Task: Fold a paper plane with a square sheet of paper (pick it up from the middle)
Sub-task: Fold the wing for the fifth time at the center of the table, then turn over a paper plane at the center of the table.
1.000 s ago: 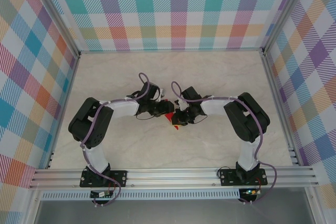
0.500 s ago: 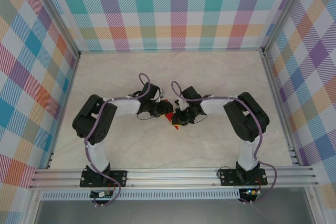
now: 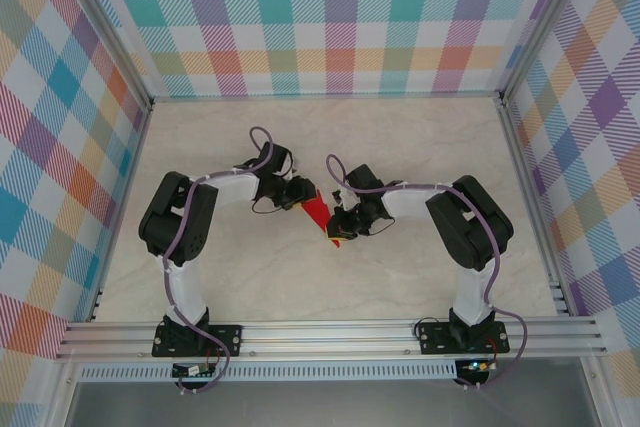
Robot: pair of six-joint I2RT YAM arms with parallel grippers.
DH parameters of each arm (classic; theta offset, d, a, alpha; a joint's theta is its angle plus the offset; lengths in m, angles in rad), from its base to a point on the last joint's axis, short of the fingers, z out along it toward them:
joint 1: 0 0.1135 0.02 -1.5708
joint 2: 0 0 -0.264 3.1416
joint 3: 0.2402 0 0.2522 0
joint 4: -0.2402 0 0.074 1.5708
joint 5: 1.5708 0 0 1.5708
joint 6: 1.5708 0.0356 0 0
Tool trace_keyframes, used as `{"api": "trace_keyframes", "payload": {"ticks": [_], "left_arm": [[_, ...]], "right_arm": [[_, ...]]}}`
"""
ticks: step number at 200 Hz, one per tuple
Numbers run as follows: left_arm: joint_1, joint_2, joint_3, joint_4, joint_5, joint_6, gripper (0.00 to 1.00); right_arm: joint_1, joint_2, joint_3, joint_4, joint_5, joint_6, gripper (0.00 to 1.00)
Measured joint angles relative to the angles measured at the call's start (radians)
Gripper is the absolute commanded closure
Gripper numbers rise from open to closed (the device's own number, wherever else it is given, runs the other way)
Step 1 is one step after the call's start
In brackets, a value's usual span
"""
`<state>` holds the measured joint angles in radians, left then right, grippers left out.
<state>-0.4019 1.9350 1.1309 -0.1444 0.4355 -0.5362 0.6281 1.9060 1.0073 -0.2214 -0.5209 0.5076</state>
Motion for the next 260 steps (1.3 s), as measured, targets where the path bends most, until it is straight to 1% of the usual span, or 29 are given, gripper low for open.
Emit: {"api": "trace_keyframes", "payload": {"ticks": [47,88,105,125,144,160,177,199,214,222,242,260], "left_arm": [[0.047,0.015,0.032,-0.024,-0.02,0.026,0.59],[0.088,0.024,0.098,-0.095,-0.112,0.064,0.58],[0.11,0.021,0.126,-0.124,-0.132,0.079,0.57],[0.116,-0.016,0.134,-0.148,-0.13,0.085,0.56],[0.111,-0.089,0.122,-0.158,-0.118,0.084,0.56],[0.1,-0.162,0.092,-0.157,-0.112,0.079,0.55],[0.066,-0.218,0.061,-0.164,-0.117,0.06,0.53],[0.01,-0.234,0.036,-0.191,-0.145,0.026,0.5],[-0.023,-0.234,0.022,-0.219,-0.174,-0.003,0.48],[-0.039,-0.234,0.018,-0.234,-0.191,-0.019,0.47],[-0.086,-0.236,0.018,-0.269,-0.234,-0.061,0.43],[-0.127,-0.238,0.018,-0.288,-0.272,-0.107,0.4]], "right_arm": [[0.0,0.0,0.0,0.0,0.0,0.0,0.92],[0.0,0.0,0.0,0.0,0.0,0.0,0.92],[0.0,0.0,0.0,0.0,0.0,0.0,0.93],[0.0,0.0,0.0,0.0,-0.001,0.0,0.93],[0.0,-0.003,0.0,0.003,-0.003,0.0,0.9],[0.0,-0.009,-0.001,0.002,0.001,0.001,0.85],[0.0,-0.032,-0.002,-0.015,0.016,0.011,0.75],[0.002,-0.08,-0.003,-0.052,0.048,0.023,0.62],[0.002,-0.131,-0.003,-0.061,0.064,0.034,0.57],[0.002,-0.165,-0.005,-0.058,0.075,0.04,0.52],[0.002,-0.265,-0.025,-0.056,0.131,0.059,0.43],[0.002,-0.34,-0.051,-0.06,0.22,0.076,0.36]]}}
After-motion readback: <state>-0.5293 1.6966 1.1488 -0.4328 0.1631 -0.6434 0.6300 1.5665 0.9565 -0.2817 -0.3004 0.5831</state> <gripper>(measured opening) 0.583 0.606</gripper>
